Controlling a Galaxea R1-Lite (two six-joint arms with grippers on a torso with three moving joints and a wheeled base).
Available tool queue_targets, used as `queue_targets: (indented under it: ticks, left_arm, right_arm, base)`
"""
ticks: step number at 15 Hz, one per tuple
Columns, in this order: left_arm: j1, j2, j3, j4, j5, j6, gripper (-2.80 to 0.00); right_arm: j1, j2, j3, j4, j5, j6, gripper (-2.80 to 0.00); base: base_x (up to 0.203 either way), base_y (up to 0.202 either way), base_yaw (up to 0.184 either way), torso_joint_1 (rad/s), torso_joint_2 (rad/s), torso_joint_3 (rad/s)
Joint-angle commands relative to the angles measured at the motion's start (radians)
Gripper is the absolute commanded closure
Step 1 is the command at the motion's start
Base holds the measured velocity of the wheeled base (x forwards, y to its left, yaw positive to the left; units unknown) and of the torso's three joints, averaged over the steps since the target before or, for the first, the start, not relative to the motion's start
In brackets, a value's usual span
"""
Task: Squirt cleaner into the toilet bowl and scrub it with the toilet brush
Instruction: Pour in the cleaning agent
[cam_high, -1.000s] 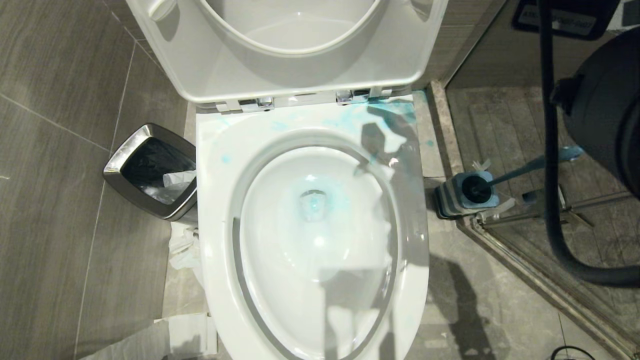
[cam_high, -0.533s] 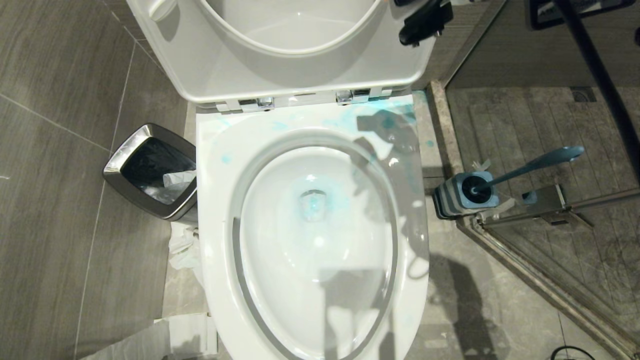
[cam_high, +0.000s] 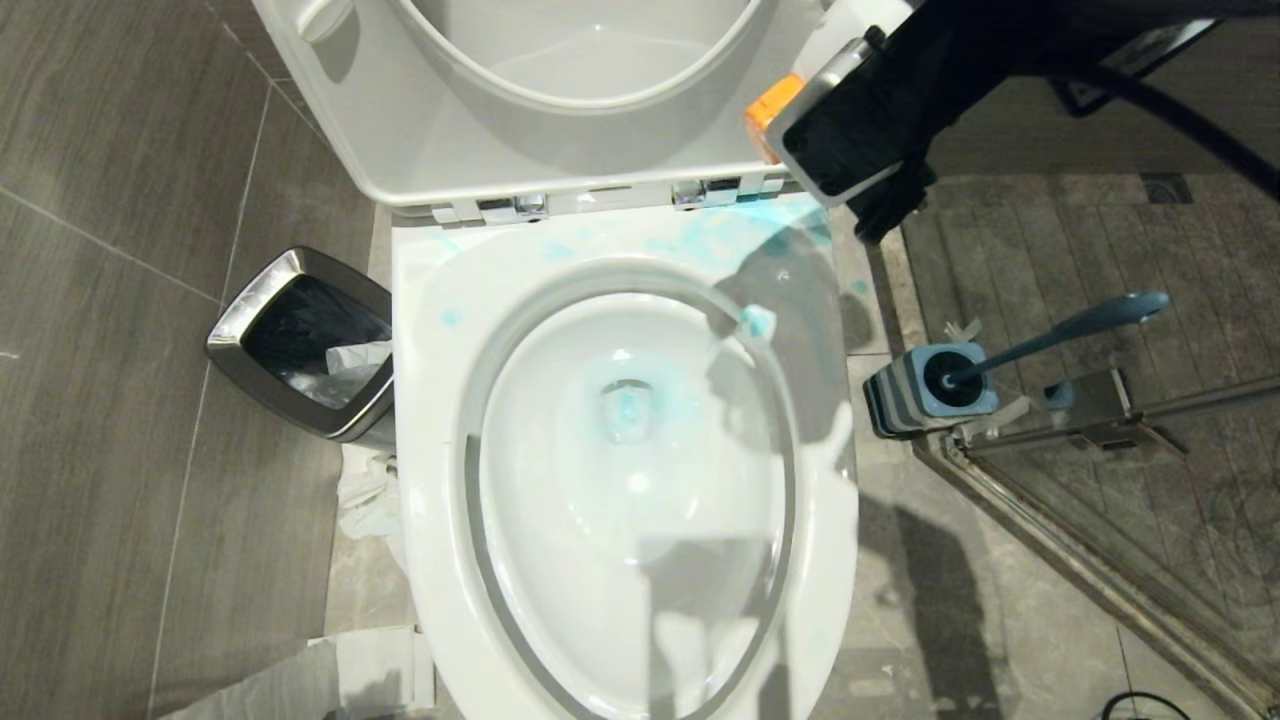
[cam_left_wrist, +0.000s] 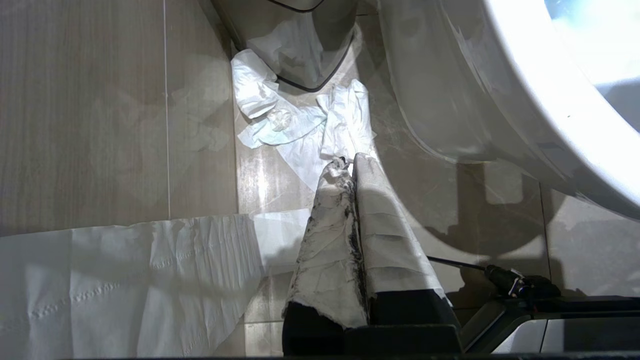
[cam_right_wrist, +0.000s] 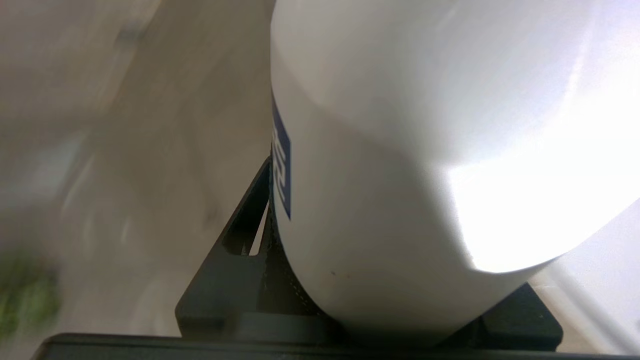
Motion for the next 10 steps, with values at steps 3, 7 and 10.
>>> queue_targets:
  ticks: [3,7,10]
  left_arm:
    - [0.000,0.000,0.000,0.000,0.000,0.000,0.00]
    - [0.000,0.000,-0.001,0.000,0.000,0.000,0.00]
    - [0.000,0.000,0.001,0.000,0.000,0.000,0.00]
  right_arm:
    - [-0.035,-0.020,0.027,0.424,0.322,0.834,0.00]
    - [-0.134,-0.008,-0.008,0.510,0.603,1.206,0.00]
    - [-0.155,-0.024,-0.041,0.676,0.722,1.578,0.00]
  base:
    - [0.000,0.000,0.000,0.000,0.00,0.000]
    - [0.000,0.000,0.000,0.000,0.00,0.000]
    - [0.000,0.000,0.000,0.000,0.00,0.000]
